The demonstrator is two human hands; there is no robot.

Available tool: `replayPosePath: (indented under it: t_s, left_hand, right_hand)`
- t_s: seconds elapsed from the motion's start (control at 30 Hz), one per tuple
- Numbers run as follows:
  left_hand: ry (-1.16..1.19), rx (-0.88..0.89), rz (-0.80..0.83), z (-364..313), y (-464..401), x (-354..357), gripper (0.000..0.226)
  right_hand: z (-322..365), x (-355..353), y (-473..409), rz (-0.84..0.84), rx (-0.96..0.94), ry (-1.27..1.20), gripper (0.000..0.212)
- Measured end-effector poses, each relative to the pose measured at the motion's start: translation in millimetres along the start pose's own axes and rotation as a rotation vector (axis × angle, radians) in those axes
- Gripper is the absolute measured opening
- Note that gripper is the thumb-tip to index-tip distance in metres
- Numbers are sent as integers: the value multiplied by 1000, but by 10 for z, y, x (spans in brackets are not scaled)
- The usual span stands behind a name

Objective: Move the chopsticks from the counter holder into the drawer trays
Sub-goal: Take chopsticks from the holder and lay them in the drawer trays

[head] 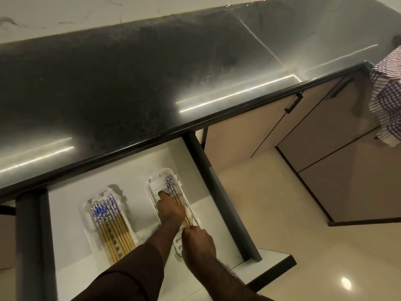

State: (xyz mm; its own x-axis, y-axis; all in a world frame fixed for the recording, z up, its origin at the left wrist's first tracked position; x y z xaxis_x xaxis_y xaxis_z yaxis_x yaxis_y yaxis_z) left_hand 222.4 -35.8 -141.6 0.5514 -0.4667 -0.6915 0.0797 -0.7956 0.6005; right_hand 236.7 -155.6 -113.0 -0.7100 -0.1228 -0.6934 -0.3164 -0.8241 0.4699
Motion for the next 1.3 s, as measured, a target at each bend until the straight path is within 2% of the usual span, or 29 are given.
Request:
replayPosePath:
  t_s: [0.2,0.5,0.73,0.9,1.2,1.3]
  left_hand:
    - [-56,10,23,-3,-16,-1,48]
    - [-47,1,33,4,-68,9,44]
    - [-19,17,25,6,-80,26,33]
    - [-17,19,18,12,-80,24,30]
    - [-75,81,24,23,-34,13,35]
    - [-89,111,19,22,-18,9,34]
  right_hand:
    - [-63,25,3,-34,150,-211,30]
    - [-59,57,1,-30,189,-230,34]
    - [-55,86,9,21,85,-116,37]
    - [-1,70,20,106,24,43,27]
    - [-6,30,49,111,-40,142,29]
    - [14,38,69,100,-129,195,28]
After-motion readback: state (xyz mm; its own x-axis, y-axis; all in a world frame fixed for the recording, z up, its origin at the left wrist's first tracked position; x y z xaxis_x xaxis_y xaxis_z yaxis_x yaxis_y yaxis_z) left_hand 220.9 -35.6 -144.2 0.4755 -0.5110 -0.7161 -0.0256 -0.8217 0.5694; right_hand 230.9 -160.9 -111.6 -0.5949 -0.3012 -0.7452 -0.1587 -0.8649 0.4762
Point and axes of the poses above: each hand's wrist, its own y-axis away from the middle knuckle, its own x-axis out of the palm, z = x × y, the point moved 3 cm from there along -y, towards the middle knuckle, and after that the axes turned 9 degrees about -x, right-handed, at the moved point
